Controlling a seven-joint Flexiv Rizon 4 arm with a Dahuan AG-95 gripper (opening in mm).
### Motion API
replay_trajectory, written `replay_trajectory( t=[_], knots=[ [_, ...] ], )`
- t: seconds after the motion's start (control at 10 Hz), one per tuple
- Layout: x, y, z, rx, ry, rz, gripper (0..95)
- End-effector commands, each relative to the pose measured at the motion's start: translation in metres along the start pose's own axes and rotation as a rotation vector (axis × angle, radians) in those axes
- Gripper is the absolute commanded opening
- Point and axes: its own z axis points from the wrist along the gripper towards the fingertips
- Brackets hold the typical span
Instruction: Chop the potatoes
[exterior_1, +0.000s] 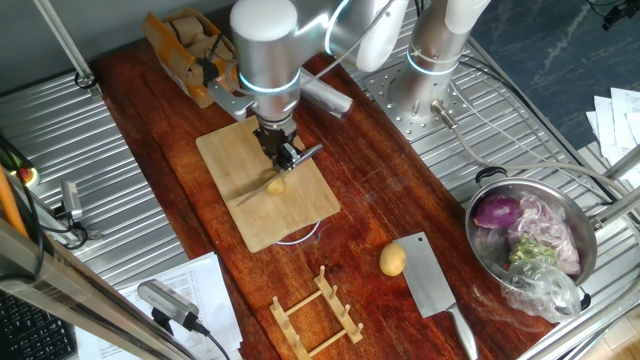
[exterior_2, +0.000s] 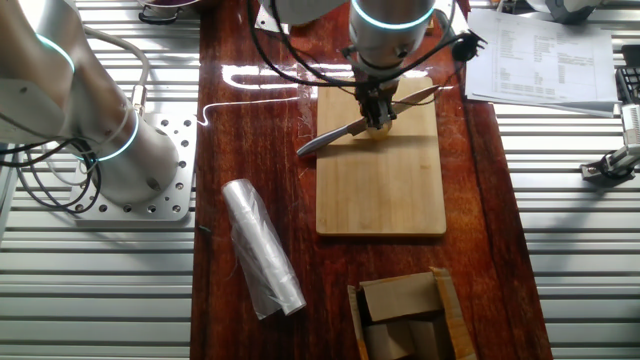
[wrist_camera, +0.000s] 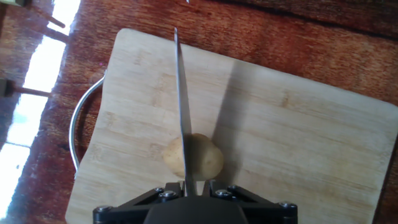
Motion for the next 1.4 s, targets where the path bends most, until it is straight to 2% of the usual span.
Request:
replay_trajectory(
  t=[0.1,0.2,0.4,0.5,1.0,1.1,1.4],
  knots=[
    [-0.0006,0.0030,-0.0023,-0.008,-0.003,0.005,19.0],
    [0.0000,0.0034,-0.0033,-0.015,-0.012,0.003,19.0],
    [0.0026,0.0045,-0.0037,-0.019,-0.066,-0.040,19.0],
    [0.0026,0.0047,-0.0038,-0.020,-0.075,-0.048,19.0],
    [0.0025,0.0048,-0.0039,0.000,-0.066,-0.068,19.0],
    [0.0023,0.0054,-0.0039,-0.003,-0.074,-0.069,38.0],
    [0.0014,0.0094,-0.0031,0.007,-0.109,-0.061,38.0]
  ],
)
